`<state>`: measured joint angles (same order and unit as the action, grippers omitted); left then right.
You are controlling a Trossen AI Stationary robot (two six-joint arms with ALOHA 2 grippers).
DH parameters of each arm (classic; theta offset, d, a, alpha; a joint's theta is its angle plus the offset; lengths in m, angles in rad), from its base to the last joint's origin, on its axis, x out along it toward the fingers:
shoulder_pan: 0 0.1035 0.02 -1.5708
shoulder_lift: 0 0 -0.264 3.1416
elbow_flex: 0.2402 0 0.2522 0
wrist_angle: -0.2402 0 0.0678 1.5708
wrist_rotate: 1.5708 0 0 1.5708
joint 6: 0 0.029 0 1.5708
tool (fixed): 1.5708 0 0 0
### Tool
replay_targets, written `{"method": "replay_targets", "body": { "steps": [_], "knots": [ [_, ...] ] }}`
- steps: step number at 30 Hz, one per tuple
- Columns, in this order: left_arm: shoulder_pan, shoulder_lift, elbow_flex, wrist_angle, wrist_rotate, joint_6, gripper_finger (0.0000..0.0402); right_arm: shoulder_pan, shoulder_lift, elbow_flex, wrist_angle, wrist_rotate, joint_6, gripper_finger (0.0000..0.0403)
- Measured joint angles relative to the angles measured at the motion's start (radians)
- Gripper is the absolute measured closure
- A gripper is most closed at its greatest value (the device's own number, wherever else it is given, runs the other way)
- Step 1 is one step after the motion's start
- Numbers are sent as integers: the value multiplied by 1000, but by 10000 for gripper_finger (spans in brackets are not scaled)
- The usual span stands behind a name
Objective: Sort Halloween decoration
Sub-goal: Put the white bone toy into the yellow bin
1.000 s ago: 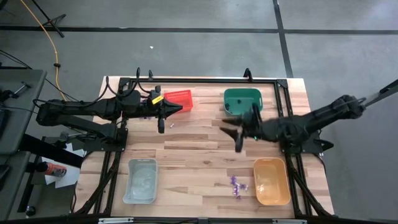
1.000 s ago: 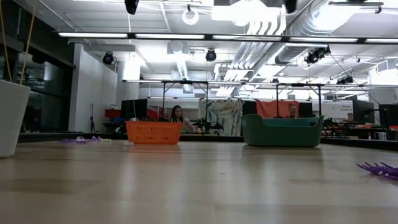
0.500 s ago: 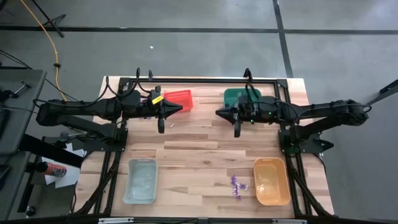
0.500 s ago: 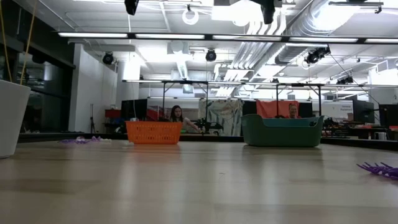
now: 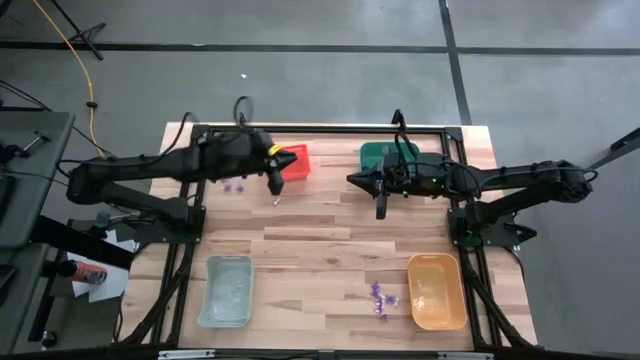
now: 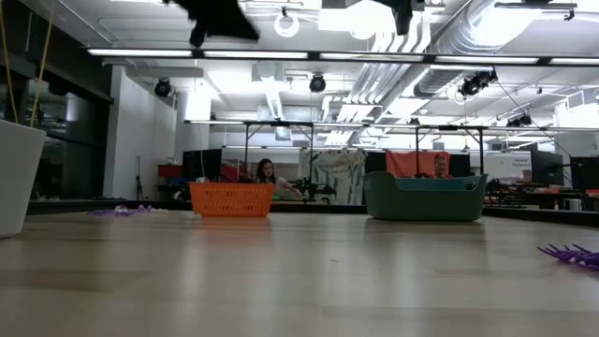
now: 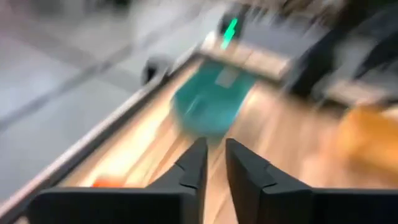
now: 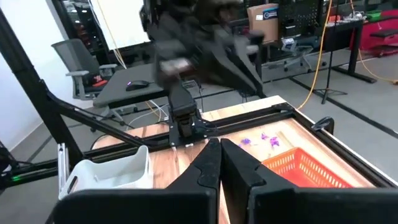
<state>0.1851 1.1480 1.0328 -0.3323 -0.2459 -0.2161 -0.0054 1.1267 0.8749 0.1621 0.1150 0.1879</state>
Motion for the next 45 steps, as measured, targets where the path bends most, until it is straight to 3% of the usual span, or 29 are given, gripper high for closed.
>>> {"method": "replay_targets", "body": {
  "steps": [4,9,16,31,36,42,45],
  "knots": [
    [96,121,14,-251,60,-64,301,-2,0,0,-10,0,24,401],
    [137,278,-44,-399,109,-219,244,-2,0,0,-43,0,52,401],
    [116,445,-86,-396,158,-281,206,-2,0,0,-77,2,83,402],
    [88,593,-82,-324,193,-357,206,-2,0,0,-78,3,82,403],
    [71,619,-79,-321,191,-336,236,-2,0,0,-90,3,75,403],
    [48,626,-80,-318,200,-333,373,-1,0,0,-104,3,74,403],
    [42,611,-82,-320,201,-332,387,-1,0,0,-104,3,74,403]
  ]
}}
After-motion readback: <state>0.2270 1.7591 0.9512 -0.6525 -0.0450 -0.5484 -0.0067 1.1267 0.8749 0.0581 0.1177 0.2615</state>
